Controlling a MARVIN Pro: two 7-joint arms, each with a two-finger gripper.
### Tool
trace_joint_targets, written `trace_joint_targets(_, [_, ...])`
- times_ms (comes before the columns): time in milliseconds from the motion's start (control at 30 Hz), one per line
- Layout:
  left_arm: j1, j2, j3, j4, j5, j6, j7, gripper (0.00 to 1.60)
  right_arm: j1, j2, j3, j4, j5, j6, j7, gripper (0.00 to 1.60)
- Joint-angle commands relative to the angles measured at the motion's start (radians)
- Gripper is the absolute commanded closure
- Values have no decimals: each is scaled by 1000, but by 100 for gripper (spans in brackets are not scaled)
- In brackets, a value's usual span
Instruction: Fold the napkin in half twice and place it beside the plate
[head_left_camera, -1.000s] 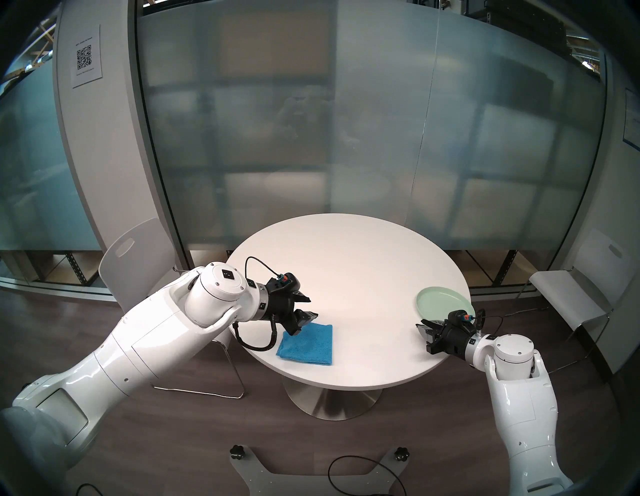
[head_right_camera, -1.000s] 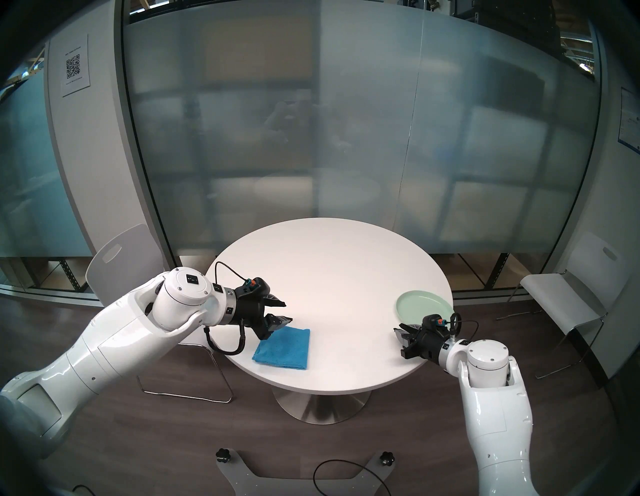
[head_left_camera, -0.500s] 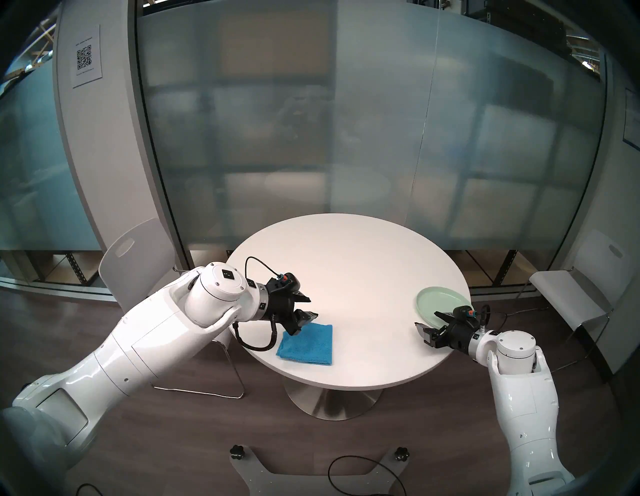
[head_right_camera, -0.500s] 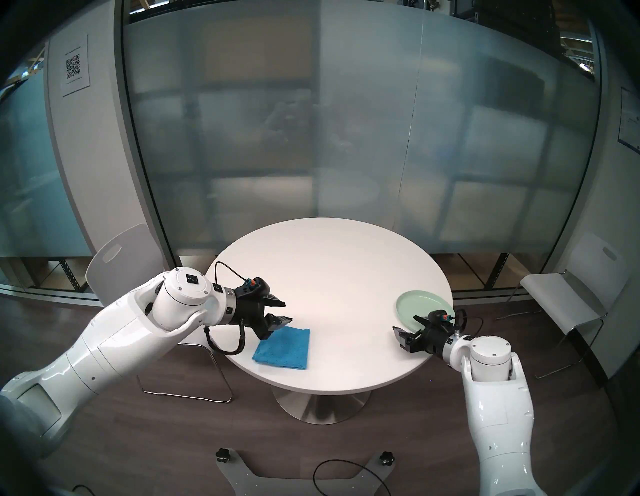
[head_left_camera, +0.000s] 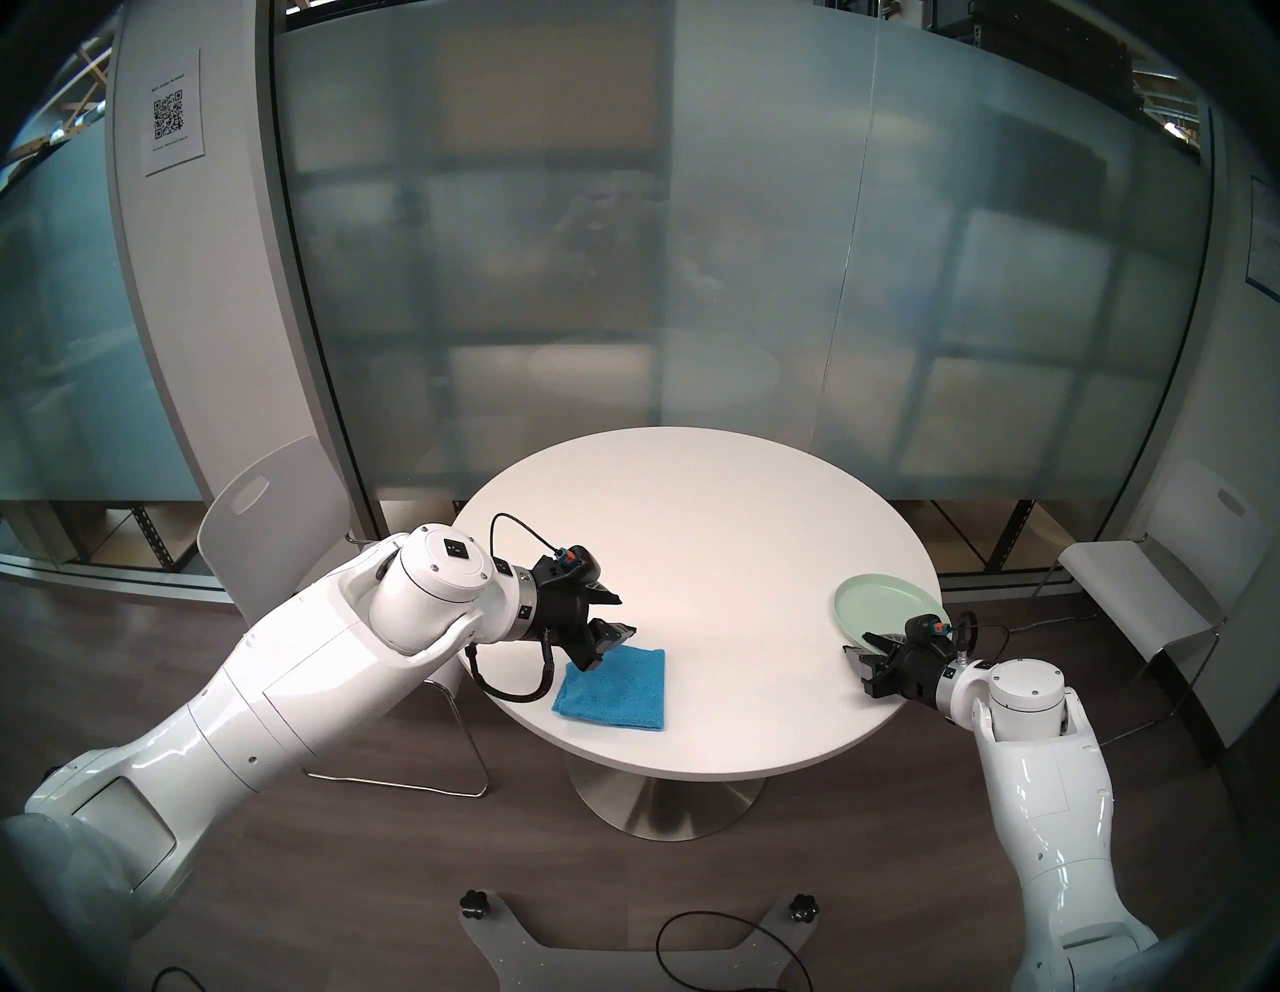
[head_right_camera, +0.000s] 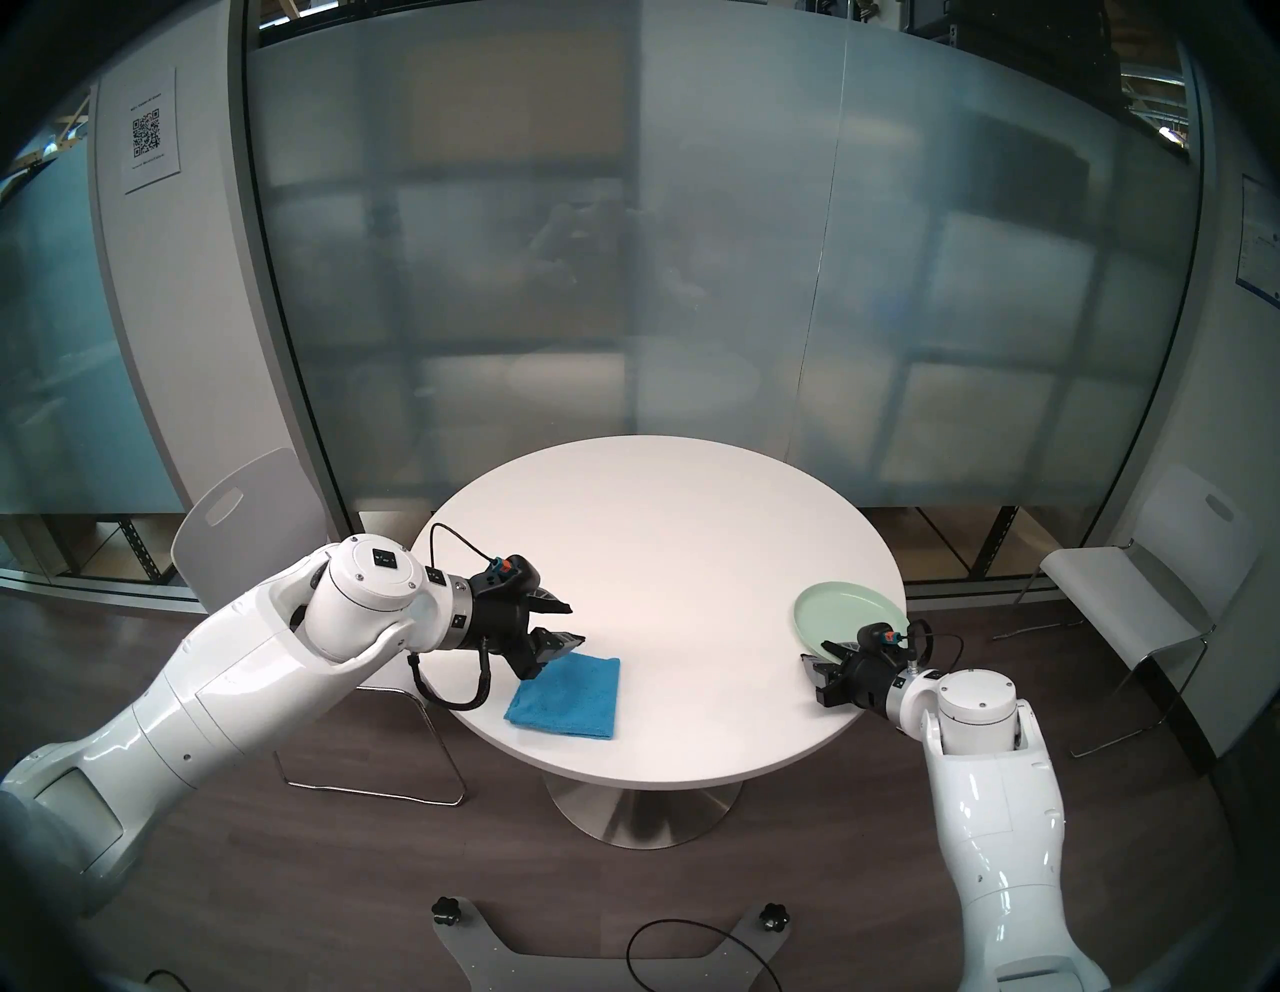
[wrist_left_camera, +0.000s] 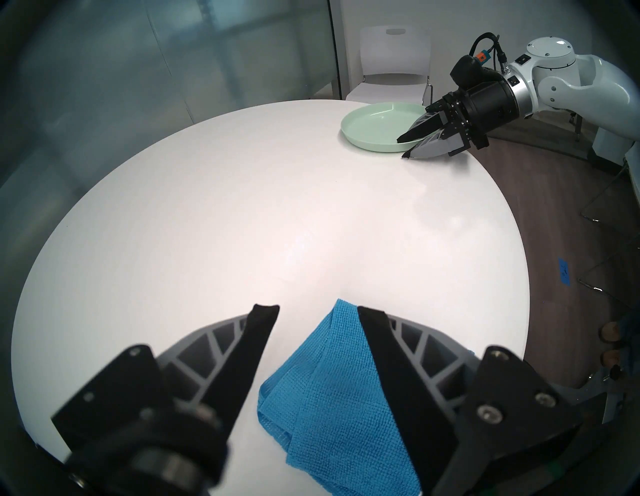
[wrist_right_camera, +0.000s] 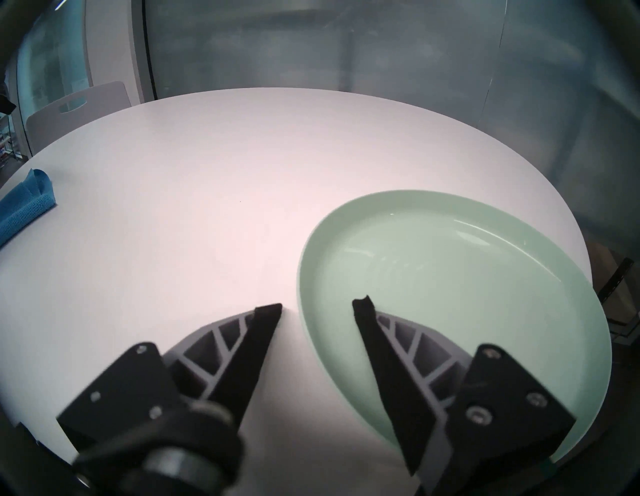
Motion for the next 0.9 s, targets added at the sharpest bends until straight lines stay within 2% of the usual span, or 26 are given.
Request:
trace_joint_targets(0, [-15, 1, -9, -13, 1, -3, -2, 48, 16, 6, 4, -33, 8, 1, 11, 63])
trace_joint_targets(167, [-15, 1, -9, -14, 1, -3, -2, 48, 10, 7, 4, -28, 7, -2, 13, 85])
trace_joint_targets(633, [-15, 2, -8, -14, 0, -4, -2, 48, 6, 6, 2, -21, -3, 3, 14, 91])
trace_joint_targets(833, [-15, 2, -8, -14, 0, -4, -2, 48, 6, 6, 2, -24, -4, -1, 9, 110])
trace_joint_targets(867, [-15, 2, -8, -14, 0, -4, -2, 48, 6, 6, 2, -23, -3, -2, 9, 122])
